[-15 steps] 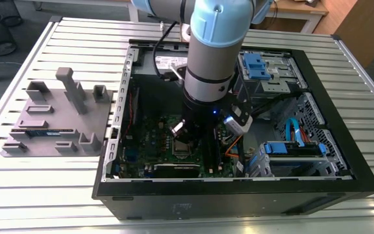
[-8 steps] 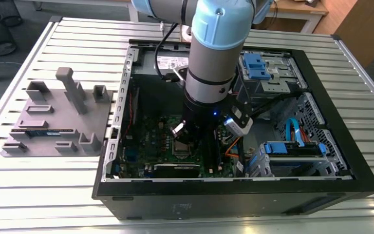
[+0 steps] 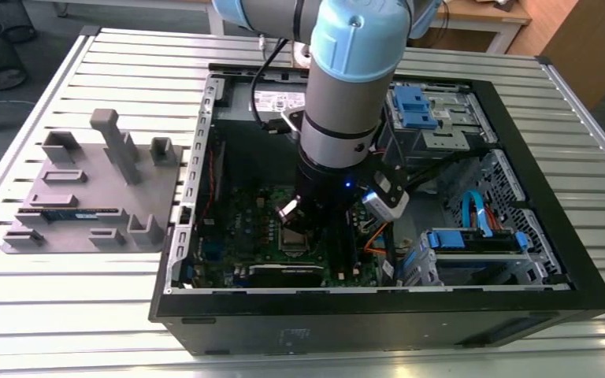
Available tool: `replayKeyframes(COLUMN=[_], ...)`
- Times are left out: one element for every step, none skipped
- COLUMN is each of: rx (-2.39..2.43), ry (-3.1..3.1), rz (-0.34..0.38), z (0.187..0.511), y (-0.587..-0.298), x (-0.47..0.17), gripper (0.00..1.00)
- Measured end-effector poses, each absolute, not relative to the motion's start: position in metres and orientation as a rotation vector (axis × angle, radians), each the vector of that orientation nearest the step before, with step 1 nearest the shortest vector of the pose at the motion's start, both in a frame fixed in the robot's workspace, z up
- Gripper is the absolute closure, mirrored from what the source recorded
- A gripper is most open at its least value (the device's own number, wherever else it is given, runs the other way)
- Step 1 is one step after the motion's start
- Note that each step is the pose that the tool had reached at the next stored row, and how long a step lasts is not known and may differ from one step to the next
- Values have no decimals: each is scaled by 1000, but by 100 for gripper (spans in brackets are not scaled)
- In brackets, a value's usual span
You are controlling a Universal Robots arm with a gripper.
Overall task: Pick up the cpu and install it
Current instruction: 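Install the first cpu locking lever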
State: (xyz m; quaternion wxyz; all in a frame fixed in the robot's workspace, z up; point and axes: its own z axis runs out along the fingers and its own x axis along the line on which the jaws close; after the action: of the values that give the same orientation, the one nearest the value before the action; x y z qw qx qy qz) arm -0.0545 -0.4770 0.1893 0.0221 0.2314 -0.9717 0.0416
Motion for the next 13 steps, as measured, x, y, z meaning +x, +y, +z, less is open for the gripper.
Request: replayKeyframes(rx=[717,717,717,717,717,717,717,717,717,717,717,717,717], ry=[-3011,-3011,-3011,-3011,-3011,-3011,-3011,-3011,-3011,-3011,-3011,-3011,-3011], rz=[129,129,129,129,129,129,129,129,129,129,129,128,128], z=[189,189,188,188,188,188,187,187,187,187,187,187,187], y=[-477,-477,-477,-477,-477,-477,-477,-477,-477,-477,-477,-477,-478], x=[-54,-54,-54,-53,-53,-53,-53,-53,-53,-53,-53,-53,-53], gripper=[89,89,89,89,89,89,89,89,89,89,89,89,89])
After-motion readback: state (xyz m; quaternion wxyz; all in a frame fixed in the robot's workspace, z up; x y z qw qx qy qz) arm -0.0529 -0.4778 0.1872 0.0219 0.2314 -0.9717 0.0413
